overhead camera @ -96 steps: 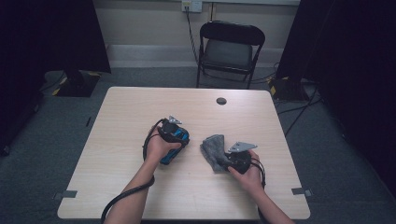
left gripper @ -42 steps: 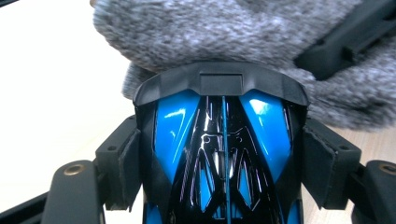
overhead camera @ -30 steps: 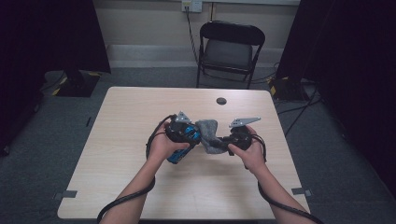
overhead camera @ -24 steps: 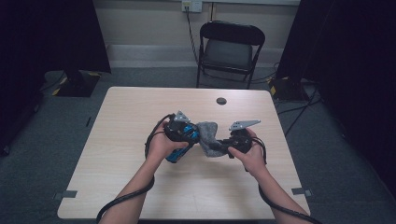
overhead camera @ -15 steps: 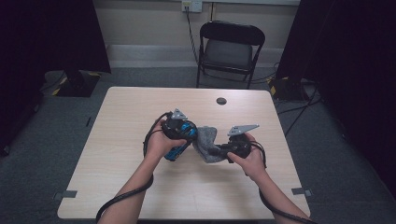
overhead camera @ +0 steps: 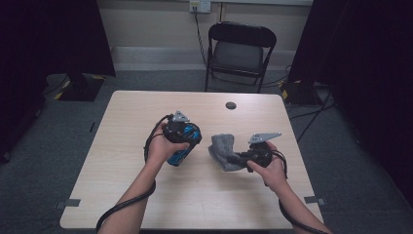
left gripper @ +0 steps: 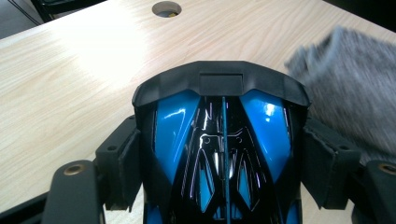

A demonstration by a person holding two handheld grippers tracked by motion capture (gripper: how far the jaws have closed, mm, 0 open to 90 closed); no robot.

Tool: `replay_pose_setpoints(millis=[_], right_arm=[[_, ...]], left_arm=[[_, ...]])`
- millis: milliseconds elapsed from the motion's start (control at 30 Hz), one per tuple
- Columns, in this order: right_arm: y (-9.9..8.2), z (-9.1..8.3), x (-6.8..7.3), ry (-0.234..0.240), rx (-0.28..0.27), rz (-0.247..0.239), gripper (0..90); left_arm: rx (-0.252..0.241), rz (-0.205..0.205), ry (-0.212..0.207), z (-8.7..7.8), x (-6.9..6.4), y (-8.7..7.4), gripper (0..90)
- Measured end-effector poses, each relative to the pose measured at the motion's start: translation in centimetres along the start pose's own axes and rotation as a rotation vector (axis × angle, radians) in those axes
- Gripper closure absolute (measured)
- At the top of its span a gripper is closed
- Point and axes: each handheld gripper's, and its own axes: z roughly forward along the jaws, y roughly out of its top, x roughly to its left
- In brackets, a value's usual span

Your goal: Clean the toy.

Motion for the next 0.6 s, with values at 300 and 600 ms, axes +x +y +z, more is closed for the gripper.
replay_pose_setpoints(millis=[300,600], right_arm=[[2.4,-1.5,-2.4,-0.11,-0.064,0.046,76.4],[5.5,-1.0,-3.0,-0.14,-0.075,0.053,76.4]], left_arm=[[-0.008,0.013,-0.042,0.1,-1.3,0.1,25.5],[-0.023,0.054,-0.099,0.7,-3.5,0.5,25.5]])
